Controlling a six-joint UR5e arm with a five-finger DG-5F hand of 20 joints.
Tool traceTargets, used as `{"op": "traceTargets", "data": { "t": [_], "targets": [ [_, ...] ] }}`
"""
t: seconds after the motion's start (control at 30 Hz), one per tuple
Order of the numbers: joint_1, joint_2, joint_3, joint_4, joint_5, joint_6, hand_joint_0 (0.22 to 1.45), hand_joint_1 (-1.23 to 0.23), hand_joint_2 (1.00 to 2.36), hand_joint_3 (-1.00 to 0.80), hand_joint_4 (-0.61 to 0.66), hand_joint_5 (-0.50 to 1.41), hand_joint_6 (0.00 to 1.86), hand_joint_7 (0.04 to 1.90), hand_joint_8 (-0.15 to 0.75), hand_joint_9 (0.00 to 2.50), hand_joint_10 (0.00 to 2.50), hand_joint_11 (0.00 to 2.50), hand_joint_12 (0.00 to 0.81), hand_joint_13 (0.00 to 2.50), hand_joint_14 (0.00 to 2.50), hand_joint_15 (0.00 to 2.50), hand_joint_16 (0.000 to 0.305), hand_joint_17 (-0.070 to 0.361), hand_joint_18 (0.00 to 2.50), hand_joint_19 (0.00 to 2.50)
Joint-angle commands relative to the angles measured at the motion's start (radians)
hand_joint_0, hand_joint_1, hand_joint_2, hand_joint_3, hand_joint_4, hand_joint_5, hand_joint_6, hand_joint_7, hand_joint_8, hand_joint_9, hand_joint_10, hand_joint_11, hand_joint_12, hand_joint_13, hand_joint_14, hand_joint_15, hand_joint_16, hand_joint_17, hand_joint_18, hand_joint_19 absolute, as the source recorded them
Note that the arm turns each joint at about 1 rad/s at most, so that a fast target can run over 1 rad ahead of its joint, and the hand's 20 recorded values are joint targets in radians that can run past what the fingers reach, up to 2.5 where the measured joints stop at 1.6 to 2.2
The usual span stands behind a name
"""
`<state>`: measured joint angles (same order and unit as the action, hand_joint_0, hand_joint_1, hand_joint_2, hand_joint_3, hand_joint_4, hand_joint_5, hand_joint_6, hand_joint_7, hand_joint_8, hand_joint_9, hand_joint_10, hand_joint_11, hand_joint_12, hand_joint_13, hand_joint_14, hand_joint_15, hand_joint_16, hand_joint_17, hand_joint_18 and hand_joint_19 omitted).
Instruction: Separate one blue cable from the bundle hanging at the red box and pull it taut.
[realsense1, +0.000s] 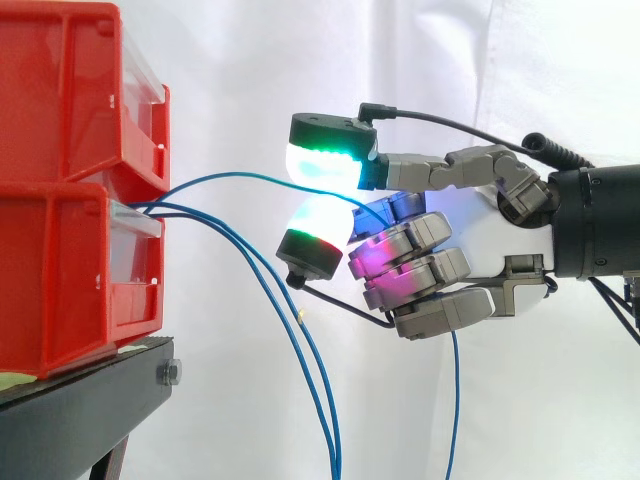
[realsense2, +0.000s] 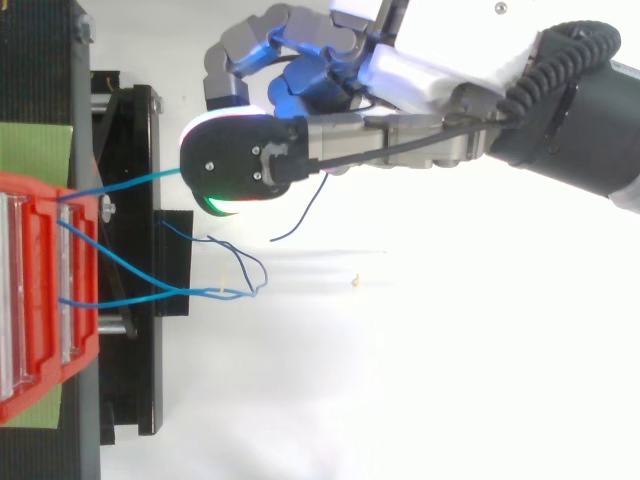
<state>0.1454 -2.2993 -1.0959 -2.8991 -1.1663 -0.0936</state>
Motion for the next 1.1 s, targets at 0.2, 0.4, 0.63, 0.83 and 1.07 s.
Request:
{"op": "traceTargets", "data": {
  "t": [0.2,0.4,0.63,0.83,1.07],
  "targets": [
    [0.002,0.000,-0.001,0.005,0.002,0.000,0.65,-0.65,1.02,-0.20,0.24,-0.20,0.91,1.18,0.362,0.80,2.28,1.44,0.385,0.93,2.50,1.44,0.042,0.094,1.48,2.20],
    [0.003,0.001,0.001,0.005,0.014,0.003,0.61,-0.52,1.00,-0.46,0.24,-0.20,0.91,1.11,0.360,0.81,2.30,1.41,0.381,0.93,2.50,1.46,0.042,0.094,1.48,2.20],
    [0.010,0.000,0.001,0.005,0.019,0.005,0.58,-0.50,1.00,-0.50,0.24,-0.19,0.90,1.13,0.360,0.82,2.27,1.42,0.384,0.94,2.50,1.44,0.043,0.096,1.49,2.18],
    [0.010,0.000,0.001,0.005,0.025,0.005,0.62,-0.67,1.00,-0.47,0.24,-0.19,0.90,1.16,0.354,0.83,2.24,1.44,0.387,0.94,2.50,1.44,0.042,0.094,1.48,2.19],
    [0.010,0.000,0.001,0.005,0.025,0.006,0.68,-0.74,1.02,-0.20,0.18,-0.19,0.92,1.23,0.357,0.83,2.25,1.46,0.378,0.95,2.50,1.47,0.041,0.093,1.49,2.18]
  ]
}}
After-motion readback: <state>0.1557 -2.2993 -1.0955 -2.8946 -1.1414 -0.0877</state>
